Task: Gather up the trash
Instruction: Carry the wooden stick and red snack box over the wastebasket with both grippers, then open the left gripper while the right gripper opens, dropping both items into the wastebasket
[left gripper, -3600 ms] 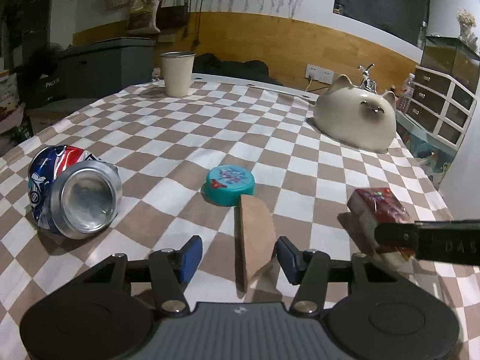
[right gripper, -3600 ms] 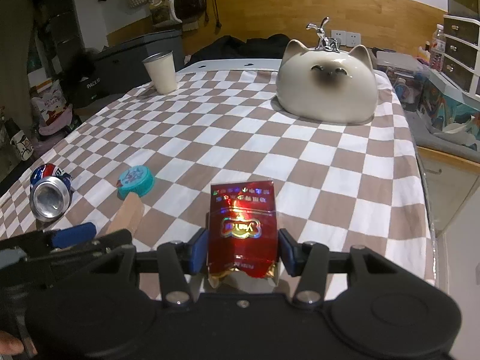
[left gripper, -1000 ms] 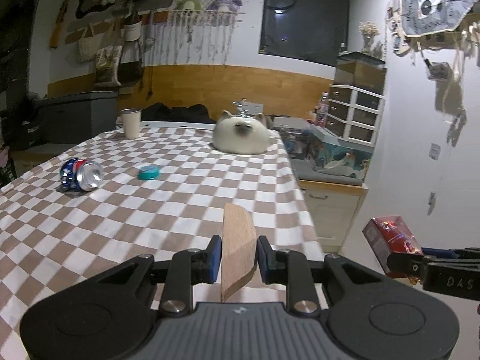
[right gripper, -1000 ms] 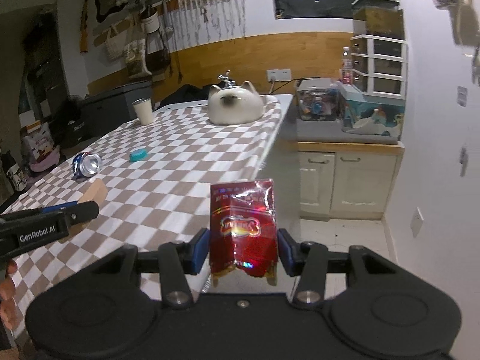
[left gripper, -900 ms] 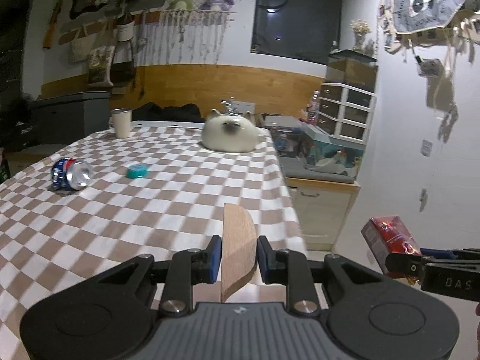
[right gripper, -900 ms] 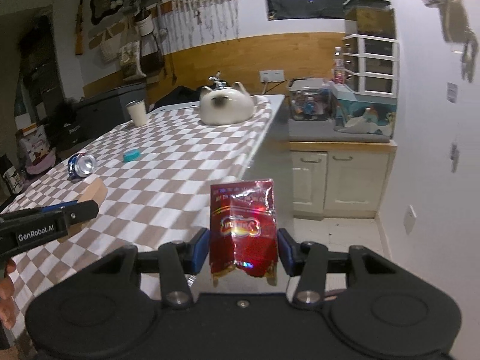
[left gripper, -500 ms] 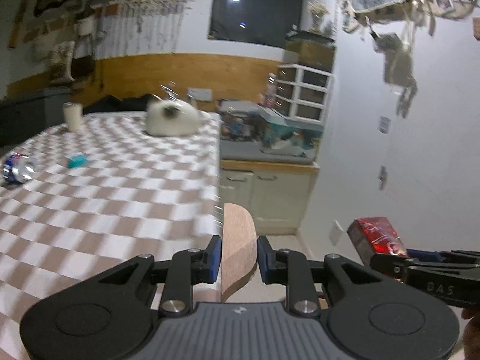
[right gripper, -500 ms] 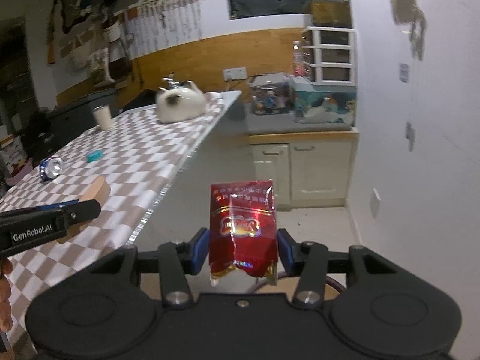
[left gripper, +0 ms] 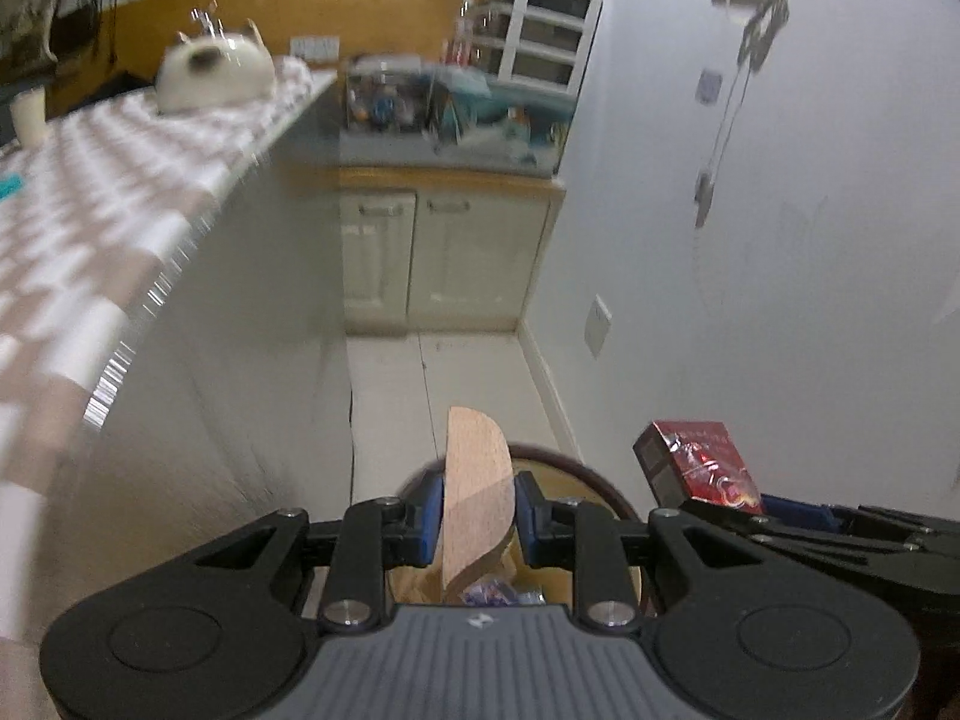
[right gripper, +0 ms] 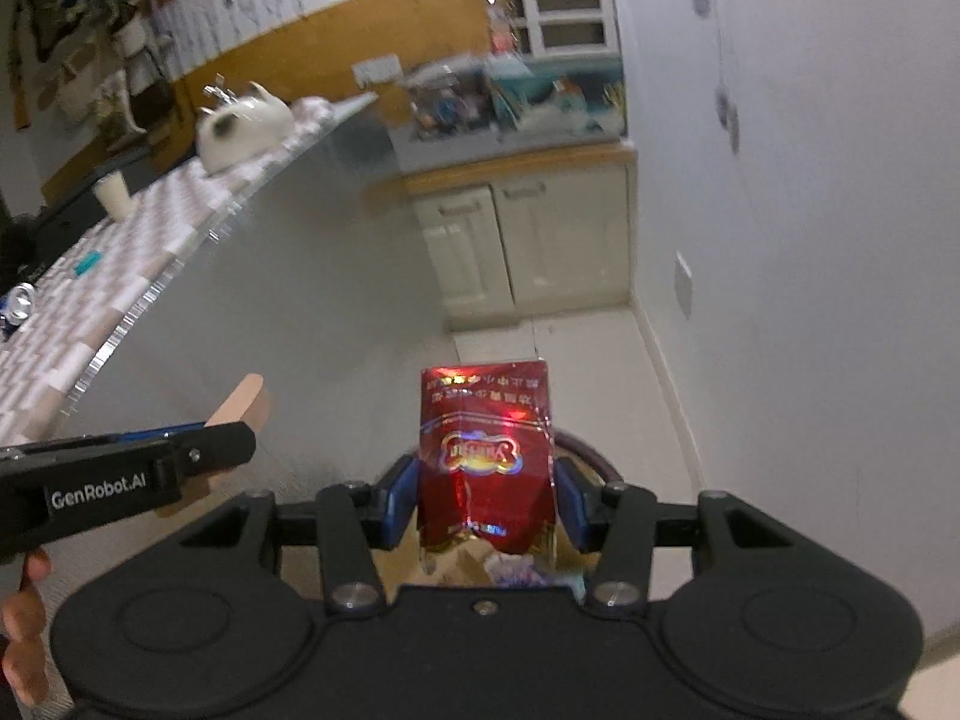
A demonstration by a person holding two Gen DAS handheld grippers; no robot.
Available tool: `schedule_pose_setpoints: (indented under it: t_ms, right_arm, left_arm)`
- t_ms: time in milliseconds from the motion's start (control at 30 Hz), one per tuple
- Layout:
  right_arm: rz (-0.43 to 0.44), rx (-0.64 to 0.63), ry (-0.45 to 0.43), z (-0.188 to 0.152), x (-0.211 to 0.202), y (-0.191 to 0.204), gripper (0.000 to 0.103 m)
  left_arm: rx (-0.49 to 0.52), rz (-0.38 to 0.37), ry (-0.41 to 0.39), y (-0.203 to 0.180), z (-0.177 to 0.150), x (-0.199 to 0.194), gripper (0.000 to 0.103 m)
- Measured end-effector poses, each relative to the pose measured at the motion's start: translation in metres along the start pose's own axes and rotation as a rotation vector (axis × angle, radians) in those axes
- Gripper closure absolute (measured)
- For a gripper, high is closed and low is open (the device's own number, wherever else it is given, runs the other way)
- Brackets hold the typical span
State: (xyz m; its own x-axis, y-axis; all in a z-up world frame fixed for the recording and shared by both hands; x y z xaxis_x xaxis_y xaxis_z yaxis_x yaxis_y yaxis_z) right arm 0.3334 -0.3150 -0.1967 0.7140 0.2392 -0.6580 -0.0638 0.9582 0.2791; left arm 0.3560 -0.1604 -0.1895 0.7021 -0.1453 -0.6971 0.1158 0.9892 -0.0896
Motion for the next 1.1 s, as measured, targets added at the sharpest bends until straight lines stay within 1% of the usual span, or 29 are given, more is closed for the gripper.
schedule_pose_setpoints:
  t_ms: [267, 433, 533, 767, 900, 1000, 1100]
  right_arm:
    - [-0.015, 0.065, 0.096, -0.027, 0.037, -0.032, 0.053]
    - [-0.022, 0.095, 0.151, -0.042, 0.061, -0.046, 0.053]
    - [-0.019, 0.102, 0.182, -0.049, 0.075, -0.051, 0.052]
    - [-0.013, 0.086, 0.243, -0.056, 0.11, -0.048, 0.051]
    - [0.004, 0.084, 0.241, -0.056, 0.122, -0.047, 0.048]
    - [0.009, 0.075, 0.255, -0.057, 0.127, -0.048, 0.039]
    - [0.009, 0.068, 0.264, -0.058, 0.129, -0.048, 0.037]
  left_arm:
    - [0.001, -0.008, 0.109, -0.014, -0.024, 0.051, 0.076]
    - [-0.009, -0.008, 0.172, -0.015, -0.036, 0.082, 0.076]
    - [-0.022, -0.004, 0.202, -0.009, -0.041, 0.096, 0.076]
    - [-0.061, 0.003, 0.249, 0.004, -0.046, 0.123, 0.076]
    - [-0.082, 0.003, 0.264, 0.012, -0.046, 0.134, 0.076]
    - [-0.095, 0.0, 0.27, 0.014, -0.045, 0.14, 0.076]
    - [-0.103, -0.003, 0.278, 0.014, -0.046, 0.143, 0.076]
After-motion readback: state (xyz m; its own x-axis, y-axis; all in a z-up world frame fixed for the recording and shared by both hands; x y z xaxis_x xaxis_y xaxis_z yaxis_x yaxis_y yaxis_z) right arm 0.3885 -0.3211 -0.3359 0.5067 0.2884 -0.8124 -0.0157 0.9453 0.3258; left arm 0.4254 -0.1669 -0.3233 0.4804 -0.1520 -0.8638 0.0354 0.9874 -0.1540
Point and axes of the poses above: each gripper's, at about its wrist camera, not at the fingertips, and x roughly the way its jaws point, y to its left, z to its top, the point moved 7 cm from there along x, roughly the way its jaws point, and after that the axes turned 5 degrees about z, right-handed, at the moved point
